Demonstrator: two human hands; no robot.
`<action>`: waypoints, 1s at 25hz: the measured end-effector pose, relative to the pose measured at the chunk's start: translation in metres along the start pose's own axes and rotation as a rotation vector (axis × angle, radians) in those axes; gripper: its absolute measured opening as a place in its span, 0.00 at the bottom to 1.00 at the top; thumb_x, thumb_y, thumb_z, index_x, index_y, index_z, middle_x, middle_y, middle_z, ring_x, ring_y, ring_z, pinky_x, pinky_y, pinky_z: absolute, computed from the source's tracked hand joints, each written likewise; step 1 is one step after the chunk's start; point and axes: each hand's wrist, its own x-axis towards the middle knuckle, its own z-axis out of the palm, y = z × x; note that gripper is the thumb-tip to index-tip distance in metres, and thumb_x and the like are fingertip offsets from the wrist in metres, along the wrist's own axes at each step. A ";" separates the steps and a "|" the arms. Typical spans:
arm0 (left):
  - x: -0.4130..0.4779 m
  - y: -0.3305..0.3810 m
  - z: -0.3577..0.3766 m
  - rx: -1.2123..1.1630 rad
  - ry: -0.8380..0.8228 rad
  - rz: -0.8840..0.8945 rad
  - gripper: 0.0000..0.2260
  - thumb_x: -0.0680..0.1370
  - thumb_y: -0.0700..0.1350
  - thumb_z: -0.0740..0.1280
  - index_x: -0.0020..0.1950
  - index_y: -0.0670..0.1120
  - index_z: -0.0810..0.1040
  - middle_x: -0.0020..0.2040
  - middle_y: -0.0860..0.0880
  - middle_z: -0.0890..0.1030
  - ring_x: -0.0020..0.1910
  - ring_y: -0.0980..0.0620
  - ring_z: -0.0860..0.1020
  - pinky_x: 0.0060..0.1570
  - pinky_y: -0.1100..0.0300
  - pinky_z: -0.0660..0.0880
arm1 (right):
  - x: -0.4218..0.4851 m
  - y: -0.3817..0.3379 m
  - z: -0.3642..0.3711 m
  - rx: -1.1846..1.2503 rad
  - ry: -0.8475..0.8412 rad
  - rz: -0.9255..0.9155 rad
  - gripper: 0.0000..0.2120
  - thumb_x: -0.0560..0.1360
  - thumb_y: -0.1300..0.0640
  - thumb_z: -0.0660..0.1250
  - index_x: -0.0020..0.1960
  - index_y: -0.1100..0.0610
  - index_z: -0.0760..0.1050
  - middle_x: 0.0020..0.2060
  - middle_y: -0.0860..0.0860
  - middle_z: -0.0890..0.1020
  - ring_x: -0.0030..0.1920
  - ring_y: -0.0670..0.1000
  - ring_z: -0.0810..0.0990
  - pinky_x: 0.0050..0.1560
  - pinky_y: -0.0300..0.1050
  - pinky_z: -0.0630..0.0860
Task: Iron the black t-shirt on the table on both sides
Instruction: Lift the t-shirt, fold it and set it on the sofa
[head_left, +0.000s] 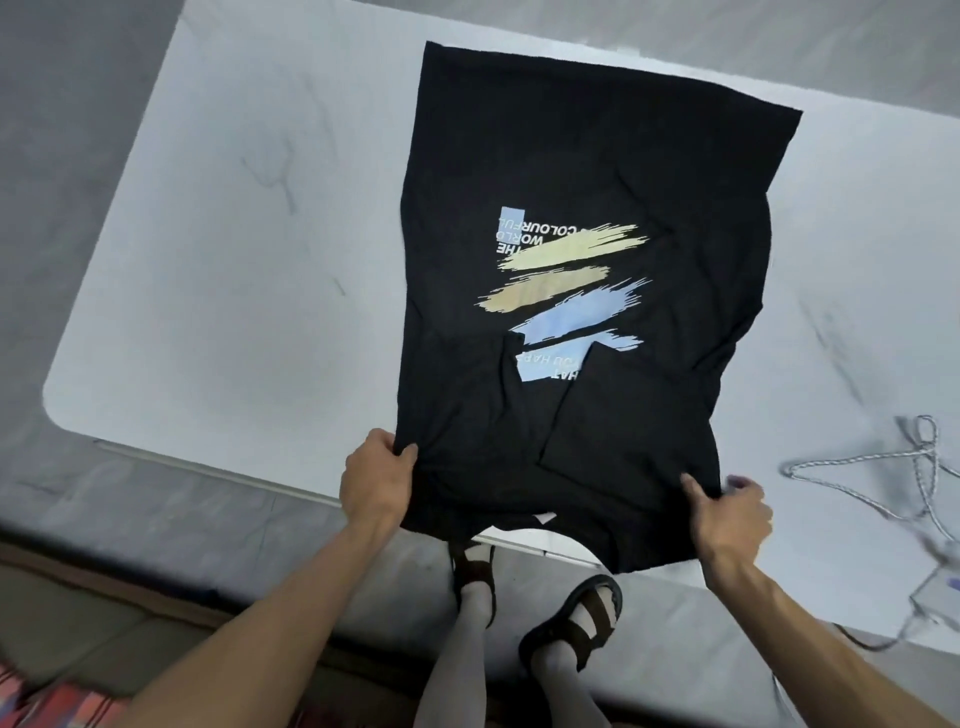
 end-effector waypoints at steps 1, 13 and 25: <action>-0.002 0.004 0.001 0.047 0.012 0.001 0.10 0.81 0.51 0.65 0.52 0.44 0.74 0.45 0.48 0.80 0.42 0.48 0.77 0.41 0.55 0.71 | 0.001 0.009 -0.006 0.013 -0.092 0.047 0.18 0.74 0.50 0.71 0.53 0.65 0.76 0.49 0.63 0.81 0.48 0.61 0.77 0.48 0.51 0.72; -0.066 0.013 -0.107 -0.535 -0.213 0.058 0.14 0.81 0.42 0.65 0.63 0.49 0.66 0.47 0.42 0.79 0.42 0.47 0.79 0.44 0.52 0.79 | -0.038 0.004 -0.119 0.336 -0.354 -0.067 0.16 0.74 0.55 0.71 0.57 0.51 0.66 0.45 0.59 0.80 0.45 0.58 0.80 0.39 0.48 0.74; -0.059 0.108 -0.203 -0.893 -0.523 -0.025 0.06 0.79 0.32 0.63 0.52 0.36 0.80 0.53 0.38 0.81 0.50 0.46 0.81 0.43 0.60 0.82 | -0.047 -0.112 -0.218 0.614 -0.751 -0.001 0.09 0.77 0.52 0.67 0.39 0.54 0.75 0.30 0.49 0.70 0.26 0.44 0.64 0.27 0.36 0.60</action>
